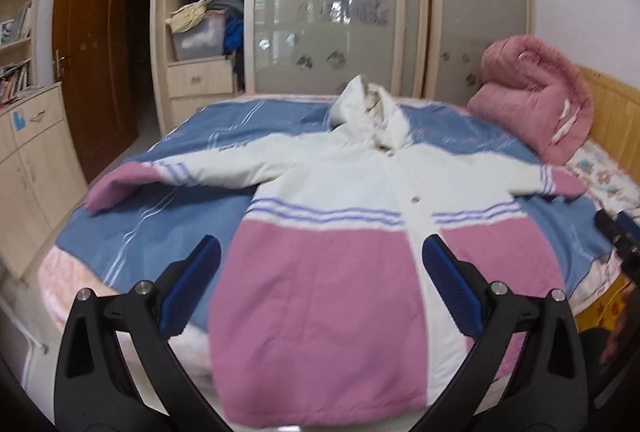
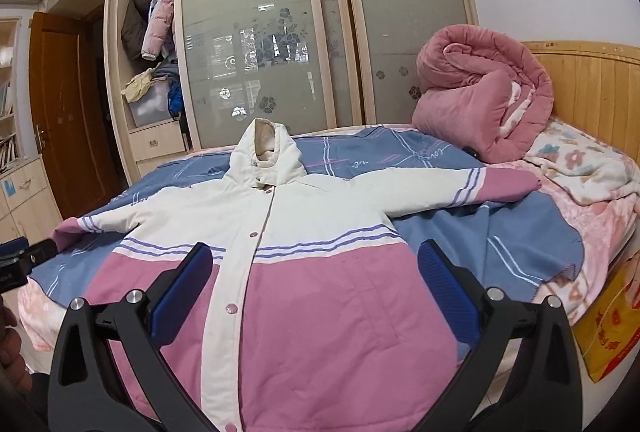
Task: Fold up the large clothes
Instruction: 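Reach the right tool to the jacket's pink sleeve cuff and grasp it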
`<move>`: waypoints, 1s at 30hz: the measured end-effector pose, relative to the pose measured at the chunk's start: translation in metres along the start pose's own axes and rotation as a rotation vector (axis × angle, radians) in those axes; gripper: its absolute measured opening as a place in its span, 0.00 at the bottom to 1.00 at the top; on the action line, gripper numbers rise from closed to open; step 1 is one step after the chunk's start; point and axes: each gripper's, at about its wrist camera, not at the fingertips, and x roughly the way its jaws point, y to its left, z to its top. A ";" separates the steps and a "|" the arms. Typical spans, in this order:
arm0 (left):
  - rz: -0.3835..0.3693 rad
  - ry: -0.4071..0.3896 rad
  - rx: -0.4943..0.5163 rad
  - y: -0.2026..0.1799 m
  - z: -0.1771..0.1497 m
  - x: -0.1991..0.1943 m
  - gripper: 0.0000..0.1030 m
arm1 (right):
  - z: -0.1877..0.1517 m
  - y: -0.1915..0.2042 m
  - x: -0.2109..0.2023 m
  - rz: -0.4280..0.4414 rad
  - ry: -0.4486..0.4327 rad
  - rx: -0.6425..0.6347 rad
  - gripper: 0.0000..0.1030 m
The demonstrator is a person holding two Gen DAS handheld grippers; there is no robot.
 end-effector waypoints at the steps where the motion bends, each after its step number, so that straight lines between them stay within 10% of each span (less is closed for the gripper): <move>1: -0.004 -0.002 0.002 -0.003 0.000 0.003 0.98 | 0.000 0.001 0.004 0.000 0.004 -0.005 0.99; 16: 0.007 0.182 -0.054 -0.005 -0.008 0.054 0.98 | 0.021 -0.083 0.050 0.030 0.074 0.088 0.99; 25: -0.022 0.211 -0.038 -0.012 -0.012 0.063 0.98 | 0.050 -0.265 0.094 -0.097 0.072 0.412 0.99; 30: -0.020 0.216 -0.036 -0.015 -0.014 0.064 0.98 | 0.045 -0.387 0.139 -0.003 0.055 0.756 0.90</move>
